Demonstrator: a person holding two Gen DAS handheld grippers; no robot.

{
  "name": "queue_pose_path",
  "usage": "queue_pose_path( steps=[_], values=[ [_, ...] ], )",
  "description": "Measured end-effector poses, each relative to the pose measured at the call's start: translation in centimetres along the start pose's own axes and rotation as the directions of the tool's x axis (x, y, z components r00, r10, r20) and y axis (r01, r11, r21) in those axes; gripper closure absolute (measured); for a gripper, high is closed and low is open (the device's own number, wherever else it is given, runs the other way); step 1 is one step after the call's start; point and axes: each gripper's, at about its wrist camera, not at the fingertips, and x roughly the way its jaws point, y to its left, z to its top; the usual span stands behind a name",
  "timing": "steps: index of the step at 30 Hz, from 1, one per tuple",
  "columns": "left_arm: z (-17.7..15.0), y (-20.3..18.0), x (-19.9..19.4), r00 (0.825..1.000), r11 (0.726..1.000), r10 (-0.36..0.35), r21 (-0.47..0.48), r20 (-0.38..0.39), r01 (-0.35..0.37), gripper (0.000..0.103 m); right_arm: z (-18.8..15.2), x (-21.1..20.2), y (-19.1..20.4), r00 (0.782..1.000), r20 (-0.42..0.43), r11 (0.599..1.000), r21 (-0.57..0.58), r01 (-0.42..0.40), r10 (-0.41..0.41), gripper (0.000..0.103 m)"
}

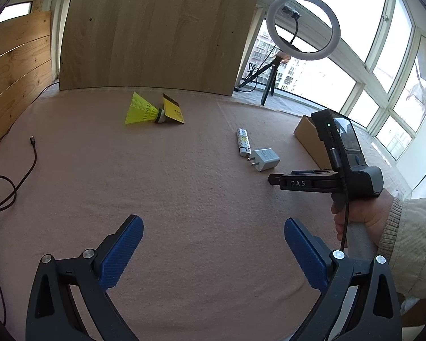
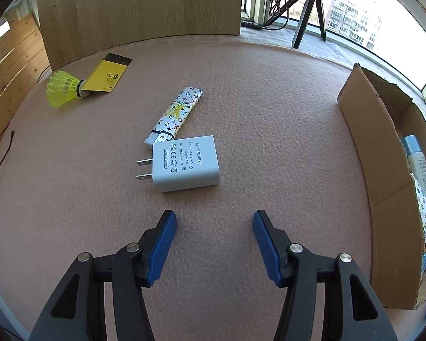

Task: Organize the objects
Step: 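Move the right tool toward the white charger plug, then grasp the white charger plug with the right tool while the left tool grasps it too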

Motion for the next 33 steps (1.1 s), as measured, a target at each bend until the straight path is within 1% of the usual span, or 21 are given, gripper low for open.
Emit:
queue_pose_path(
  steps=[3,6,9,11,13,16,18,19,20,22,25,27,30,33],
  values=[
    [0.9,0.4,0.5,1.000,1.000,0.021,0.010,-0.007,-0.020,0.002,0.0,0.1,-0.2,1.000,0.022,1.000,0.004,-0.017,0.017,0.057],
    [1.3,1.1,1.0,0.997,0.997,0.073,0.022,-0.015,-0.073,0.002,0.0,0.1,-0.6,0.998,0.049,1.000,0.001,-0.028,0.028,0.061],
    [1.5,2.8,1.5,0.993,0.993,0.109,-0.033,-0.037,-0.110,0.002,0.0,0.0,-1.1,0.996,0.070,0.999,0.007,-0.053,0.052,0.067],
    [1.5,4.0,1.7,0.992,0.989,0.121,-0.077,-0.045,-0.125,0.002,-0.1,0.0,-1.6,0.994,0.084,0.997,0.014,-0.073,0.072,0.076],
    [1.8,4.8,2.1,0.987,0.983,0.150,-0.103,-0.053,-0.155,0.002,-0.4,-0.2,-1.9,0.993,0.090,0.997,0.000,-0.082,0.081,0.078],
    [2.4,5.5,2.7,0.981,0.972,0.186,-0.135,-0.061,-0.193,0.002,-1.1,-0.7,-2.1,0.986,0.112,0.992,-0.044,-0.116,0.120,0.077],
    [2.7,5.6,3.1,0.974,0.964,0.214,-0.146,-0.071,-0.222,0.002,-1.6,-1.1,-2.3,0.980,0.128,0.987,-0.065,-0.148,0.155,0.071],
    [2.8,5.6,3.3,0.971,0.960,0.226,-0.152,-0.083,-0.237,0.002,-1.8,-1.3,-2.2,0.978,0.130,0.985,-0.078,-0.152,0.161,0.061],
    [3.0,5.5,3.5,0.968,0.957,0.233,-0.158,-0.093,-0.245,0.002,-1.9,-1.4,-1.9,0.976,0.133,0.983,-0.093,-0.160,0.172,0.055],
    [3.1,5.1,3.8,0.966,0.954,0.240,-0.159,-0.092,-0.252,0.002,-1.8,-1.6,-1.4,0.968,0.153,0.975,-0.131,-0.179,0.198,0.054],
    [3.4,4.2,4.4,0.957,0.950,0.269,-0.138,-0.106,-0.282,0.002,-0.9,-0.8,-0.4,0.966,0.156,0.970,-0.163,-0.181,0.206,0.053],
    [3.4,3.7,4.7,0.955,0.949,0.272,-0.134,-0.116,-0.286,0.002,-0.1,-0.2,-0.1,0.968,0.158,0.971,-0.168,-0.170,0.196,0.053],
    [3.1,3.0,5.1,0.953,0.949,0.276,-0.118,-0.128,-0.291,0.002,1.0,0.6,-0.1,0.965,0.148,0.967,-0.163,-0.194,0.218,0.053],
    [3.0,2.5,5.4,0.950,0.950,0.280,-0.102,-0.135,-0.295,0.002,1.7,1.0,0.0,0.964,0.144,0.965,-0.174,-0.197,0.223,0.054]
  ],
)
